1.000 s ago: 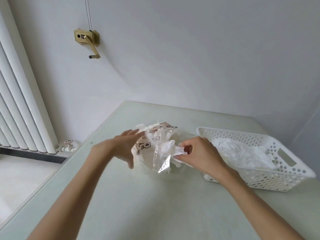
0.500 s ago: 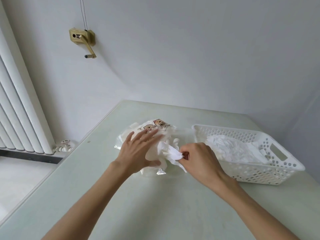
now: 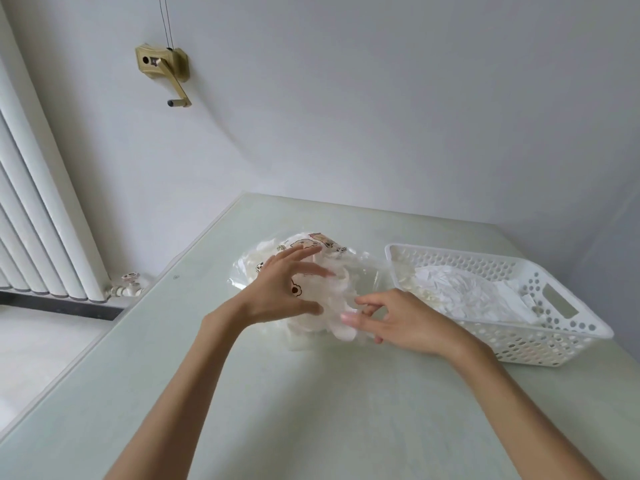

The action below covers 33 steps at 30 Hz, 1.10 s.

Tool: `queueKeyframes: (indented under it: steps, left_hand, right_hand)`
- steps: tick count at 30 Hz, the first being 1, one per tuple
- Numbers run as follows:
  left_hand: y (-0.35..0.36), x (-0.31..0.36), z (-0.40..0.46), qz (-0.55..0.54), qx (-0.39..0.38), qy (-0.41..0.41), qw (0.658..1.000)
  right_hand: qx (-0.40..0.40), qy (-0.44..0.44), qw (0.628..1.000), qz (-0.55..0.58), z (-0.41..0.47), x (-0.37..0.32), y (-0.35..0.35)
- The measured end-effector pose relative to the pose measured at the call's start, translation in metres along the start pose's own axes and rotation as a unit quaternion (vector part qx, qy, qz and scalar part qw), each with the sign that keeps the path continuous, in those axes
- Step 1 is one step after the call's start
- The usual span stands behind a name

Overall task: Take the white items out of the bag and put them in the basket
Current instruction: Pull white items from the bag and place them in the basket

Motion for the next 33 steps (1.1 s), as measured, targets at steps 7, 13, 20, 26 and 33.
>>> queueKeyframes:
  steps: [7,13,20,26,33]
  left_hand:
    - [0.015,0.033,0.009,0.007,0.098,0.080,0.992]
    - [0.024,0.022,0.014,0.131,0.066,0.122,0.982]
    - [0.020,-0.009,0.014,0.093,-0.083,0.022,0.992]
    - [0.024,-0.005,0.012,0.151,-0.012,0.065,0.986]
    - [0.022,-0.007,0.016,0.158,0.041,0.056,0.985]
  right_hand:
    - [0.103,0.057,0.988,-0.104,0.009,-0.001,0.006]
    - [0.185,0.029,0.967,-0.171,0.005,-0.018,0.005]
    - [0.257,-0.041,0.964,-0.048,-0.006,-0.008,-0.023]
    - [0.235,-0.159,0.943,-0.173,-0.009,-0.013,-0.018]
    - [0.248,-0.129,0.960,-0.033,-0.023,-0.004,-0.023]
Point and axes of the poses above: each hand's wrist, its own z-axis towards the middle knuckle, its own y-axis out of the palm, x = y × z, the point moved 4 cm from there along z, towards the middle knuckle, and after that the axes turned 14 degrees about -z, right-handed, at the moved point
